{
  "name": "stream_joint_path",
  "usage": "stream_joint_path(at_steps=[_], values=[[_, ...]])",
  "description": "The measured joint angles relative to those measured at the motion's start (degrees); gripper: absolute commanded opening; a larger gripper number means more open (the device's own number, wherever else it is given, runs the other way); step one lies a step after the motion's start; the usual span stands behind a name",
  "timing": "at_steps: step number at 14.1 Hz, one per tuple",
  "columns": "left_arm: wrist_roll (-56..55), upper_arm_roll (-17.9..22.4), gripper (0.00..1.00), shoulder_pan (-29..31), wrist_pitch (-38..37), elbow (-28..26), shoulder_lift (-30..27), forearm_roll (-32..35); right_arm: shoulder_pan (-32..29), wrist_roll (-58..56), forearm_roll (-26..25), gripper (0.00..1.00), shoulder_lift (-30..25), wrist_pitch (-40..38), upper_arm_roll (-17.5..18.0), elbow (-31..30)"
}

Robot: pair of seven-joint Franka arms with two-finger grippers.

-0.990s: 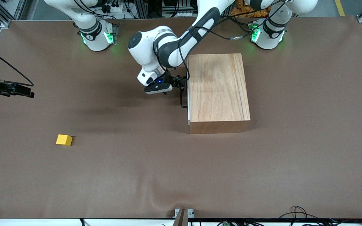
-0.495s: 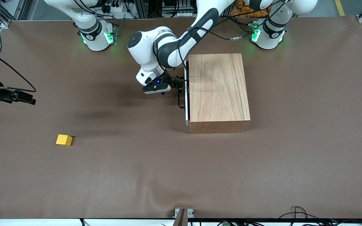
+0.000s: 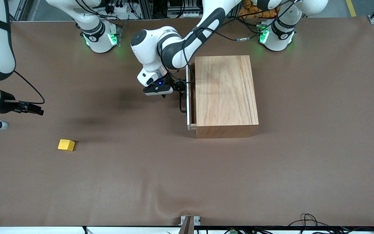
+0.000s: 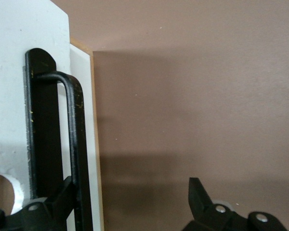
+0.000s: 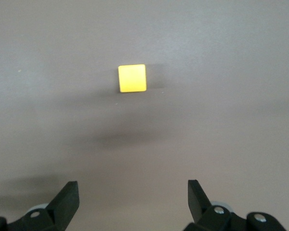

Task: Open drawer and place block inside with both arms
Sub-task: 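Pull the drawer open with the left gripper while the right gripper reaches the cube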

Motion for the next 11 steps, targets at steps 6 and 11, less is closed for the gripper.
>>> stream_joint_path(at_steps=[6,11], values=[[0.19,-1.02,1.00,-0.01,2.56,0.01,0.04,0.00,-0.33,-1.15,0.00,1.00,9.72,12.10,0.26,-1.07],[0.33,-1.82,1.00,-0.01,4.22,0.02,0.06,0.00,-0.15,-1.24,0.04,1.00,15.87,18.15,0.54,-1.15]])
